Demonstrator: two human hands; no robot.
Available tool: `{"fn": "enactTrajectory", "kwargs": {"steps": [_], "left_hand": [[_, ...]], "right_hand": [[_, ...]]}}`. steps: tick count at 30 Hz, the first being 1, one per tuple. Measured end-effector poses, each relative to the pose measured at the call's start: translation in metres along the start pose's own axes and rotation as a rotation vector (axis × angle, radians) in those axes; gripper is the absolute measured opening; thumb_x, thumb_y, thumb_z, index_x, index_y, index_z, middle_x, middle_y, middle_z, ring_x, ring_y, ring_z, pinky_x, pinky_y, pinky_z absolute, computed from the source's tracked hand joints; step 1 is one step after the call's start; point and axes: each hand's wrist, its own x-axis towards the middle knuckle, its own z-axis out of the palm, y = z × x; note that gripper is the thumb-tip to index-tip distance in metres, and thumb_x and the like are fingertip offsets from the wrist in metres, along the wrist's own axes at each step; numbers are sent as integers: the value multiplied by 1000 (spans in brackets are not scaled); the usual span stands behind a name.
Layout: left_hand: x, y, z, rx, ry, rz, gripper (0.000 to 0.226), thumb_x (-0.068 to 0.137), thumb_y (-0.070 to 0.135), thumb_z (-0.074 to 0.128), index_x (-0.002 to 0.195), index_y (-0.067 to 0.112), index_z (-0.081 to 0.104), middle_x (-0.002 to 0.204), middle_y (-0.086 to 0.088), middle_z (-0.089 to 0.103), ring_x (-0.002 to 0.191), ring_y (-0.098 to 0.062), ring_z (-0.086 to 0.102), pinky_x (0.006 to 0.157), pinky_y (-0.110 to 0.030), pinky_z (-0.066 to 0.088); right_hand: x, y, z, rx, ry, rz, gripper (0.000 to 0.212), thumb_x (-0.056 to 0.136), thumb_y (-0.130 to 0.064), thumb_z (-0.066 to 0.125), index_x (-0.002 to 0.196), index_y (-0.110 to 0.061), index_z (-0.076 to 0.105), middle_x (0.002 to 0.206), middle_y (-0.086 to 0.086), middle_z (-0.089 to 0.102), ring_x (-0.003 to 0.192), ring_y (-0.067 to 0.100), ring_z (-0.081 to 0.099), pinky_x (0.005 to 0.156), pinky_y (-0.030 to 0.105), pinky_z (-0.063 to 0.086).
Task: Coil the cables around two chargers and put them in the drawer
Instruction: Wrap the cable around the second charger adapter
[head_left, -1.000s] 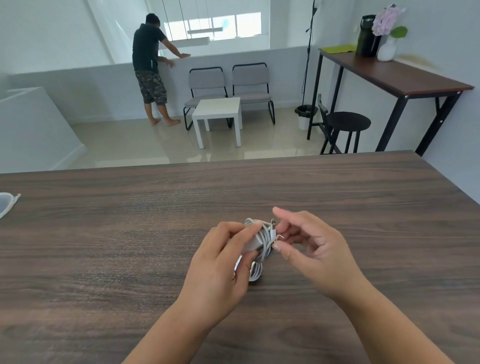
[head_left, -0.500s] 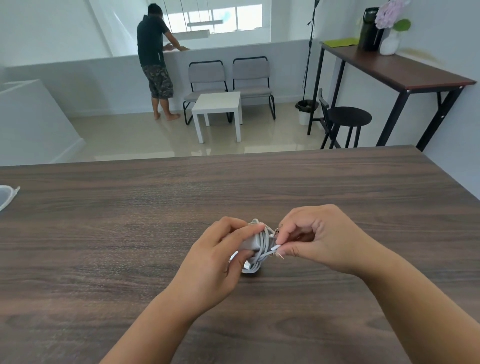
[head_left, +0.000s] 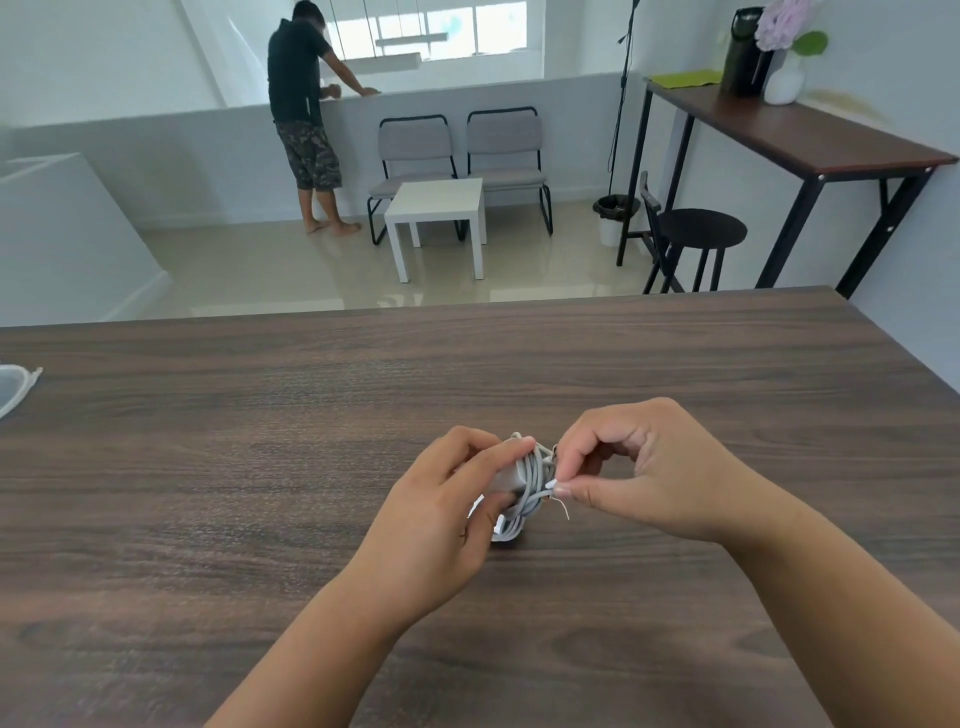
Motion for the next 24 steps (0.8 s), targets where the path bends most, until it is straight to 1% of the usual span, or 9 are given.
{"fn": "enactTrajectory", "kwargs": {"steps": [5,8,11,13,15,18,19,21,24], "left_hand": [[-2,-2,-2,53,-3,35,49,89,6,62,135,18,54,114,0,56,96,-14,58,81,-26,50],[-1,-2,-5,72,30,48,49,89,6,63,133,24,54,113,0,55,92,-12,57,77,-27,50],[-3,-1,-7,83,70,55,52,86,1,65,125,34,58,111,2,55,93,-11,58,74,-28,51],[-4,0,-7,76,86,50,62,80,-7,67,121,39,60,112,3,55,97,-12,59,75,-30,53],[-5,3,-5,26,116,18,67,77,-13,66,118,40,62,112,3,55,100,-12,59,77,-31,53],[-2,7,-4,-51,155,-30,60,78,-18,61,105,35,66,112,2,53,102,-12,58,83,-29,51],[-1,8,-3,-49,151,-33,58,77,-18,60,101,35,65,112,2,52,103,-12,56,85,-28,49],[1,10,-2,-44,137,-38,55,77,-19,58,96,33,63,111,2,50,102,-13,55,86,-26,48],[1,11,-2,-64,127,-58,54,79,-18,57,96,34,61,112,3,49,99,-10,56,81,-22,48]], "right_hand": [[0,-4,6,-27,37,-31,16,79,-4,74,84,-18,67,77,-6,68,74,16,65,69,18,51],[-1,-5,12,-65,94,-66,18,80,-4,73,85,-18,62,75,-4,66,73,16,65,68,18,51],[0,-4,15,-25,145,-51,18,80,-2,72,82,-16,60,77,-3,68,74,18,66,67,24,54],[0,-3,15,-8,155,-58,19,79,0,72,79,-14,60,77,-2,68,73,18,67,66,23,53],[0,-4,16,-24,165,-112,20,79,2,71,75,-14,59,76,-2,67,71,18,65,65,23,52],[2,-6,20,-53,209,-215,30,78,10,67,74,-17,55,79,-1,63,71,14,62,65,20,49],[2,-5,22,-48,225,-230,33,78,14,65,75,-17,54,79,0,61,70,12,62,64,20,49],[4,-5,23,-41,243,-241,35,77,17,62,75,-16,52,80,1,60,69,13,63,61,26,51],[6,-5,24,-46,256,-253,33,77,14,62,75,-17,52,80,0,59,68,17,61,58,35,51]]}}
